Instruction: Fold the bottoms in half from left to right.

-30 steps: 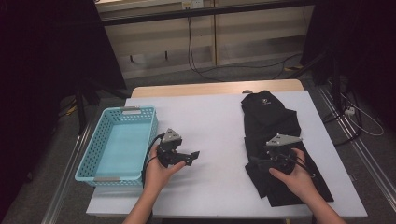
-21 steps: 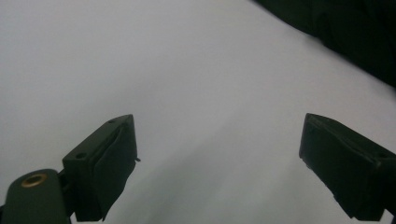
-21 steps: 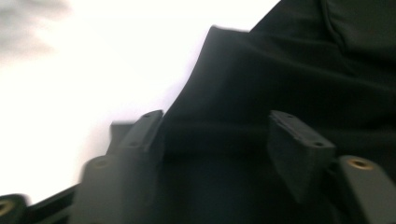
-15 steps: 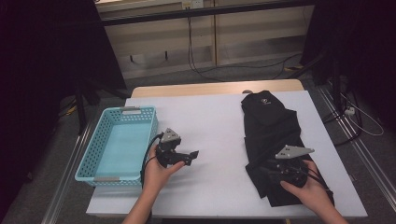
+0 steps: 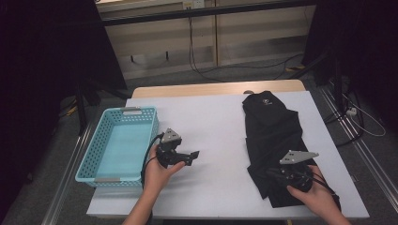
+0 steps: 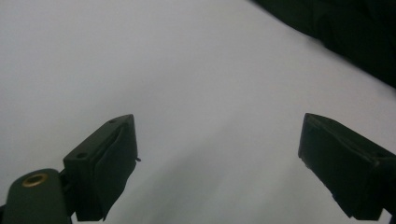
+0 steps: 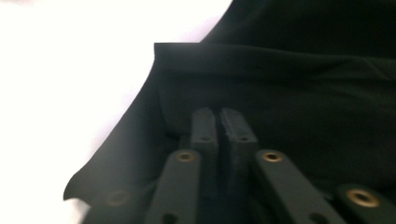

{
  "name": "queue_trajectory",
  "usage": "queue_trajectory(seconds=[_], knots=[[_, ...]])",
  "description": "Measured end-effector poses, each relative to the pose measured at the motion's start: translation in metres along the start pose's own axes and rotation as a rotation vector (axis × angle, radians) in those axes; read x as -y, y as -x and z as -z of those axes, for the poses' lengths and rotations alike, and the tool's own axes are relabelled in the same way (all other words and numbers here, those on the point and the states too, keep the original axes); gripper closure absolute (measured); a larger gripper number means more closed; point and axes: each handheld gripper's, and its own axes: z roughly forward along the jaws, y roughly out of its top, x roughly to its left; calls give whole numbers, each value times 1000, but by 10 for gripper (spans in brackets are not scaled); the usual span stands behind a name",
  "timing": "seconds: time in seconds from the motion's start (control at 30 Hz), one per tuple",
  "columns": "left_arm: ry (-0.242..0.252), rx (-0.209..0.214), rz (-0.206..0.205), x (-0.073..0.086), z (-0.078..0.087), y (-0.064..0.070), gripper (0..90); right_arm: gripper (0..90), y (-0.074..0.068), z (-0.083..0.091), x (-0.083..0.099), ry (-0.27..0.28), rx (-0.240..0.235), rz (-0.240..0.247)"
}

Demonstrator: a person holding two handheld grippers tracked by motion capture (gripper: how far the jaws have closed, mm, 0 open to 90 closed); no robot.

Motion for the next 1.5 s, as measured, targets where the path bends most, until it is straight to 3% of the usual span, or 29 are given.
queue_trajectory(seconds=[0.27, 0.43, 0.53, 0.67, 0.73, 0.8, 0.83, 0.9, 1.03, 1.27, 1.5], knots=[[-2, -2, -4, 1, -2, 1, 120, 900, 9, 13, 18, -8, 13, -11], [-3, 3, -3, 0, -3, 1, 120, 886, 11, 19, 17, 37, 11, -16], [0, 2, -1, 0, -3, 1, 120, 619, 6, 15, 10, 64, 13, -21], [-4, 2, -1, 0, -3, -1, 120, 489, -7, 1, -1, 49, -4, 17], [-2, 5, 6, 0, -2, -1, 120, 512, -11, -7, -3, 21, 12, 45], [4, 2, 8, 0, -2, -1, 120, 674, -11, -11, -2, 9, 20, 51], [4, 4, 12, 0, -1, -1, 120, 810, -10, -9, -2, 13, 0, 43], [3, 2, 10, 0, 0, -1, 120, 890, -7, -4, -1, 20, 16, 40], [3, 3, 15, 1, -1, -2, 120, 899, 3, 11, 9, 49, -1, -16], [2, 4, 8, 0, -2, 0, 120, 900, 8, 39, 21, 81, 16, -22], [-7, 1, 7, 1, -1, -2, 121, 899, 17, 74, 53, 94, 69, -79]])
